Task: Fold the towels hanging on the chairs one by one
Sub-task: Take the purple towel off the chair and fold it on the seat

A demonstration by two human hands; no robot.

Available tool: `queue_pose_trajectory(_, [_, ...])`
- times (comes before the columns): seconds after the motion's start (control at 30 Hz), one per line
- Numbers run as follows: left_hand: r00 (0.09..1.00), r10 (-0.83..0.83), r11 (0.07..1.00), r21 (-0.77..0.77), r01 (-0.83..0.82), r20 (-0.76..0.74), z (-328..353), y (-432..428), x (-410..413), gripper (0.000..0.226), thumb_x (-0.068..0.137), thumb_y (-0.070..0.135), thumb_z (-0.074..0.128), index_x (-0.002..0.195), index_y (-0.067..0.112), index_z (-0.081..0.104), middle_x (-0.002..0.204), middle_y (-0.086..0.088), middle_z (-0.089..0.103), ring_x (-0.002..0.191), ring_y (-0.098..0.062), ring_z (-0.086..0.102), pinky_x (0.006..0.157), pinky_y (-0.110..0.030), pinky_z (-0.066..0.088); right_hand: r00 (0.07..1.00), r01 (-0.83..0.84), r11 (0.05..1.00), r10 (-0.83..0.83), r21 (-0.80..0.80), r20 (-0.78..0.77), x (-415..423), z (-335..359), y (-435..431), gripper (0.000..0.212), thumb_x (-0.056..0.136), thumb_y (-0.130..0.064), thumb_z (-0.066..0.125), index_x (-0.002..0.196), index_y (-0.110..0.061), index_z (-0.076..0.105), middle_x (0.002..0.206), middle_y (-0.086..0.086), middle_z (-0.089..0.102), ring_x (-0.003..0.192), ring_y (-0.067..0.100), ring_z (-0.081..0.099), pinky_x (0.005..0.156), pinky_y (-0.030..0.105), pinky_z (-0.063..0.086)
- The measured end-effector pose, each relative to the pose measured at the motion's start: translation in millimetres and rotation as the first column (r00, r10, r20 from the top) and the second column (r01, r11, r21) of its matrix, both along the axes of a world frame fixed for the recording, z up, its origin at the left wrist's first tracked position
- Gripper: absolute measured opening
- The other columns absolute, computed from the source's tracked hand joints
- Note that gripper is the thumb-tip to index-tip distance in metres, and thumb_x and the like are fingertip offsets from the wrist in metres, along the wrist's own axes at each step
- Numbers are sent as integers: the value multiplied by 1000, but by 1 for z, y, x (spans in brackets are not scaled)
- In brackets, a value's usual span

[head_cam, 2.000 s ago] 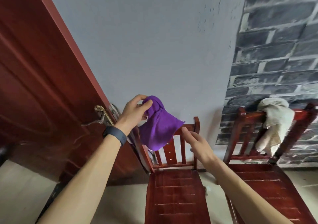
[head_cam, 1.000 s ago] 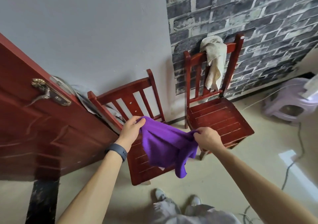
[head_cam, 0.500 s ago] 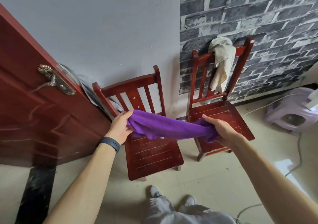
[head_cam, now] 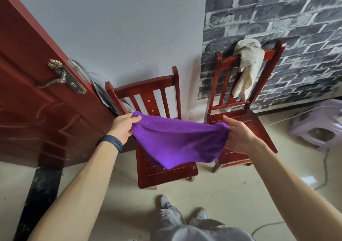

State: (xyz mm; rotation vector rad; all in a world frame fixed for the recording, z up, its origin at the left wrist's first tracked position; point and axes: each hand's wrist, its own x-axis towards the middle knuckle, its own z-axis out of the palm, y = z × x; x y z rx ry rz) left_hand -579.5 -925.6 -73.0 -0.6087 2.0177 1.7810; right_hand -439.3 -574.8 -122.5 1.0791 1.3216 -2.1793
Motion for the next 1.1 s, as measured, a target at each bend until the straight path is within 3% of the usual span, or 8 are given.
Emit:
queue_pose_trajectory(0.1, [995,-95,995,-42,94,-21,7,5,-2,32,88,5,69,118,16,66,100,-4,71,94,-21,66,91,-38,52,995,-78,987,69,142,70,-3,3,-1,41,88,-39,73,113,-6,72,114,13,67,109,30,63,96,45,54])
queue_pose_trajectory(0.23, [983,-177,971,-172,167,-43,7,0,-12,39,86,11,73,124,10,65,114,-8,69,104,-23,65,86,-35,53,985,174,944,-166,282,-53,-10,1,6,7,97,-22,64,97,-15,62,94,6,63,83,19,62,80,36,54])
queue_pose_trajectory(0.4, [996,-71,992,-109,66,-48,13,0,-17,29,83,10,76,111,12,70,96,-4,70,84,-13,64,71,-23,48,943,298,932,-254,207,-214,-19,15,10,15,99,-23,61,86,-22,55,87,-1,61,77,13,60,69,30,47])
queue_pose_trajectory(0.53, [996,-31,999,6,32,-84,26,0,-21,38,79,2,77,113,17,68,104,-7,71,96,-19,67,82,-26,50,965,220,943,-172,248,-200,-30,31,15,42,84,-44,77,110,-12,68,106,2,70,98,20,66,82,37,53])
queue_pose_trajectory(0.63, [987,-61,998,-19,59,-147,33,-4,-25,44,78,-2,76,115,20,68,104,-4,69,94,-18,66,80,-24,50,954,254,907,-178,335,-243,-41,38,13,18,89,-35,74,90,-19,65,98,3,60,93,19,59,77,32,50])
queue_pose_trajectory(0.87, [931,-126,977,-207,56,-343,27,-29,-19,39,77,2,77,113,15,73,104,-6,74,92,-11,69,85,-24,52,873,410,801,-208,435,-441,-59,53,-6,15,91,-12,70,89,-22,58,73,-7,65,57,2,58,52,19,45])
queue_pose_trajectory(0.97, [898,-229,882,-471,28,-375,11,-41,-8,31,78,13,78,108,20,76,102,0,75,97,-13,69,94,-30,52,883,368,766,-111,527,-455,-53,42,-16,26,88,-9,67,107,-27,65,92,-1,69,71,6,65,63,20,52])
queue_pose_trajectory(1.1, [895,-309,755,-655,25,-322,-29,-63,26,23,84,24,74,107,21,75,98,-1,76,91,-17,70,81,-26,49,950,179,616,95,767,-298,-29,7,-33,25,90,-17,67,112,-29,74,98,-4,72,79,10,65,77,28,54])
